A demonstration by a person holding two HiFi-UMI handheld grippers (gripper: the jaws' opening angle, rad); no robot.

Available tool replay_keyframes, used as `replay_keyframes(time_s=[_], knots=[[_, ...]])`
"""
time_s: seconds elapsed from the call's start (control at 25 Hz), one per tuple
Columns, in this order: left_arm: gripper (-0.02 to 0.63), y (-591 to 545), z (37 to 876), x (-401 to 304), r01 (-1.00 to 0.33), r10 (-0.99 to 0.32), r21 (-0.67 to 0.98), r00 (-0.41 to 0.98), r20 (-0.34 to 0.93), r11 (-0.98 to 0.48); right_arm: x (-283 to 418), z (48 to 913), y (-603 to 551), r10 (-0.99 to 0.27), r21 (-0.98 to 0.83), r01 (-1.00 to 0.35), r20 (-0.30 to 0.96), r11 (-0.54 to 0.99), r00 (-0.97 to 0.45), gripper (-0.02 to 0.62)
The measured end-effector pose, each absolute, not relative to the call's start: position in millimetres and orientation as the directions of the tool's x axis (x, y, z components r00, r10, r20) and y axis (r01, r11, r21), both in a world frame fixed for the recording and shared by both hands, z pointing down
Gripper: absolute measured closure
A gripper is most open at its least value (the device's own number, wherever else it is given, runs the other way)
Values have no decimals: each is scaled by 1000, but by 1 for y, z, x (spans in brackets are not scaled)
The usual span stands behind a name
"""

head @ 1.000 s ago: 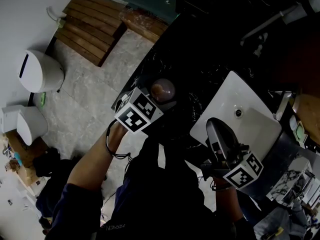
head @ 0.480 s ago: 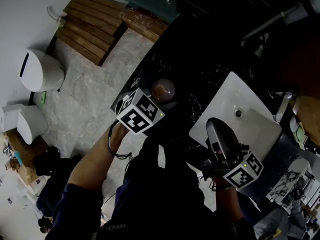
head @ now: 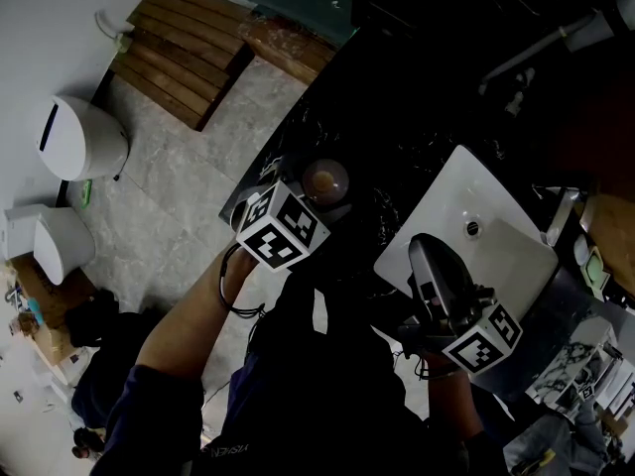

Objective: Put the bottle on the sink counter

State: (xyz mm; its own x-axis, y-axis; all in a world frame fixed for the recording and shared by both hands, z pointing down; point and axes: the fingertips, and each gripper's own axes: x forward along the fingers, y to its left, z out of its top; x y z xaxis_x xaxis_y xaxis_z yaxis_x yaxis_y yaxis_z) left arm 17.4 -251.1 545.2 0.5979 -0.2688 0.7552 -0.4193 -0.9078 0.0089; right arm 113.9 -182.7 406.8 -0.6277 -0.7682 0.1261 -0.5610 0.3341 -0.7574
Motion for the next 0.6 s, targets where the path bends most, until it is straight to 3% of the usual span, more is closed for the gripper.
replay_keyframes(time_s=[0.6], knots=[[216, -253, 545, 18, -427, -286, -6, 594, 751, -904, 115, 404, -184, -768, -754, -564, 126, 337, -628, 568]])
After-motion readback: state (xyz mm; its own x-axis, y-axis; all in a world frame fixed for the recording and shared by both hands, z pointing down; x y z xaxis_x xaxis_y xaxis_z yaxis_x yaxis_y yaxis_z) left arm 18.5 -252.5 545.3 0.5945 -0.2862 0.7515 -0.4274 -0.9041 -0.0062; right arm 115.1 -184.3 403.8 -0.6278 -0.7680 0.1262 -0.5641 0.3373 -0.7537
